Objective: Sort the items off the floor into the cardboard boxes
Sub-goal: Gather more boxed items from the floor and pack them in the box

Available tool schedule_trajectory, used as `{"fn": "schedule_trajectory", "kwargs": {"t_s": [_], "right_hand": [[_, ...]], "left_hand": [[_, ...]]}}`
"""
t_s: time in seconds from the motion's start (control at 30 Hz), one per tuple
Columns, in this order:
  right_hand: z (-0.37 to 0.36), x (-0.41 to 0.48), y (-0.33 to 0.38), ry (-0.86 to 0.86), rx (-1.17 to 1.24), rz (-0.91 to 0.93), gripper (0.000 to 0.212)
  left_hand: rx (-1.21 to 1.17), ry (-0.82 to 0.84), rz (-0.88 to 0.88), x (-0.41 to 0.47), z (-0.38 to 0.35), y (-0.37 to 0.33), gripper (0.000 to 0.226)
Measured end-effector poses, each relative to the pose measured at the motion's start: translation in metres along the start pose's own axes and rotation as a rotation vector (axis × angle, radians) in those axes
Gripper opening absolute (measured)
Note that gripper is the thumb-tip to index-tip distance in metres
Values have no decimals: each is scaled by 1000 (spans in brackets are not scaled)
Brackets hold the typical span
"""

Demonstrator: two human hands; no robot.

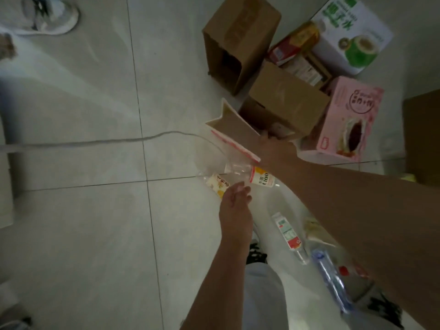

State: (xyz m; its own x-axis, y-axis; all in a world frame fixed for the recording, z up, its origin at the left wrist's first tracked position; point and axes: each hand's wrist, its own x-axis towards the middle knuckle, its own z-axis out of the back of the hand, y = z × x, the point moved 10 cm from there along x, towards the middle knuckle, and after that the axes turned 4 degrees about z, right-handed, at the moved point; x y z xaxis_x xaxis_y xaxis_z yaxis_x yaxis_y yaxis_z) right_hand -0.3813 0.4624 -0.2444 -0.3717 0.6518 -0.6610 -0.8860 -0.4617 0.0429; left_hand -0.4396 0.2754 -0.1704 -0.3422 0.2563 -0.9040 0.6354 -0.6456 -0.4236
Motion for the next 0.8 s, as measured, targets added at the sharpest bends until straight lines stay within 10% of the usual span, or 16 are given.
{"fn": "schedule_trajectory", "kwargs": {"t_s": [0.1, 0.47, 0.8], "right_hand": [[-5, -13, -4, 24, -38, 23, 22], [81, -112, -68, -184, -18, 110, 11], [196, -290, -274, -353, 316, -190, 6]], "left_hand": [[21, 26, 35, -4, 3, 12, 26], [66, 29, 13, -53, -19, 14, 18], [225, 150, -81, -178, -153, 8, 22]]}}
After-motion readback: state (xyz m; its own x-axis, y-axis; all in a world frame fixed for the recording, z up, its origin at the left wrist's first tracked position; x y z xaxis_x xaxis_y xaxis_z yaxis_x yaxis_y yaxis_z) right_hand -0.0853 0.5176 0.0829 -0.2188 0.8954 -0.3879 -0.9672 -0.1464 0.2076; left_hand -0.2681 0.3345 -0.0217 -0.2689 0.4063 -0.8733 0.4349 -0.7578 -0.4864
